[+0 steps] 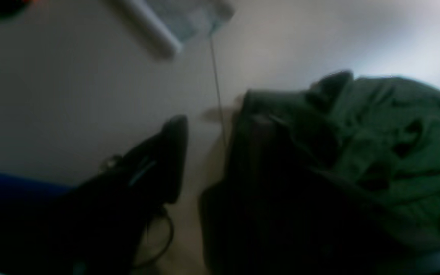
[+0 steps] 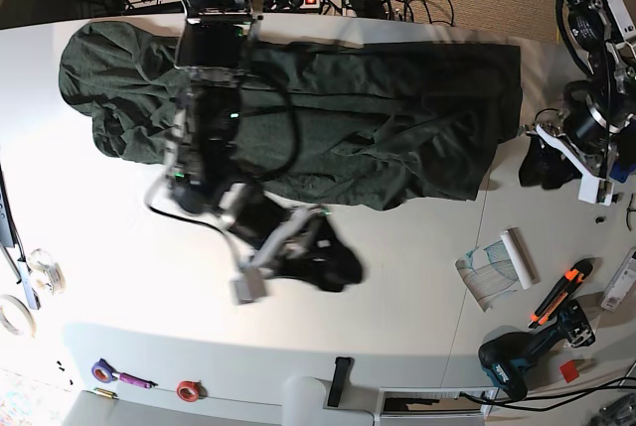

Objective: Layout the t-shirt on the table in an organized manner, then fold the t-shirt properly
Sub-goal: 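Release the sleeve and move the right gripper back to the collar end, then grasp the hem end of the shirt with the left gripper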

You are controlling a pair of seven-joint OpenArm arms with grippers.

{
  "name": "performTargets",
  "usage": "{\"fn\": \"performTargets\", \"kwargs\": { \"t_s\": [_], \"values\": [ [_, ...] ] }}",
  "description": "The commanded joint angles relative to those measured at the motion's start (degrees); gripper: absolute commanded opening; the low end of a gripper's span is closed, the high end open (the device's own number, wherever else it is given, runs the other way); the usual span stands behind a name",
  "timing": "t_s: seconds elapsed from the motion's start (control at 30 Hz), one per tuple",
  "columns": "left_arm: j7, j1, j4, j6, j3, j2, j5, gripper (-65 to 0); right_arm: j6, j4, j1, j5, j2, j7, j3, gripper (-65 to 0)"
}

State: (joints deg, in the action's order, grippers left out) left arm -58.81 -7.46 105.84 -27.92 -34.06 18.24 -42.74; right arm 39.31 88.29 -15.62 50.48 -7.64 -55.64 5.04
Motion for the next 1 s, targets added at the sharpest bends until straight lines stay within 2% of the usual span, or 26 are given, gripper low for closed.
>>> {"fn": "performTargets", "kwargs": {
  "t_s": [0.0,0.07,0.13,0.23,0.33,0.4,0.57,0.83,0.97],
  "values": [
    [0.37,-0.61,0.85,-0.09,-0.20,0.83,-0.96,-32.8,0.69,0.98,-1.16,2.67,-0.15,0.48,1.88,-39.2],
    [-0.31,-2.95,0.87,2.40,-0.22,0.81,-0.96,-28.1,0.69,1.01,-0.50,5.70,0.31,-0.92,6.27,-39.2],
    [-1.79,-5.53,0.87,4.63,-0.22,0.81,-0.96,-26.2,0.69,1.01,0.37,10.16,1.11,-2.38,10.34,-39.2],
    [-1.68,-9.75,0.87,5.75,-0.22,0.81,-1.90,-26.1,0.69,1.03,1.11,14.25,2.43,-5.86,15.87,-39.2],
    [-1.62,-12.74,0.87,5.88,-0.24,0.68,-6.34,-26.1,0.69,1.03,2.45,16.46,3.87,-6.73,19.61,-39.2],
    [-1.64,-13.84,0.85,5.95,-0.24,0.17,-8.41,-26.1,0.69,1.03,3.58,16.59,4.61,-6.80,21.35,-39.2],
    [-1.07,-14.56,0.20,6.51,-0.26,-3.08,-8.81,-26.1,0.69,1.03,6.62,16.63,7.21,-6.78,22.95,-39.2],
    [1.84,-10.97,-10.38,6.45,-0.98,-3.17,-13.16,-26.1,0.69,1.03,7.85,16.57,9.46,-6.69,24.59,-39.2],
    [1.38,-7.43,-16.02,4.31,-5.46,-3.13,-16.11,-26.1,0.69,1.03,7.87,16.57,9.55,-6.73,26.14,-39.2]
  ]
}}
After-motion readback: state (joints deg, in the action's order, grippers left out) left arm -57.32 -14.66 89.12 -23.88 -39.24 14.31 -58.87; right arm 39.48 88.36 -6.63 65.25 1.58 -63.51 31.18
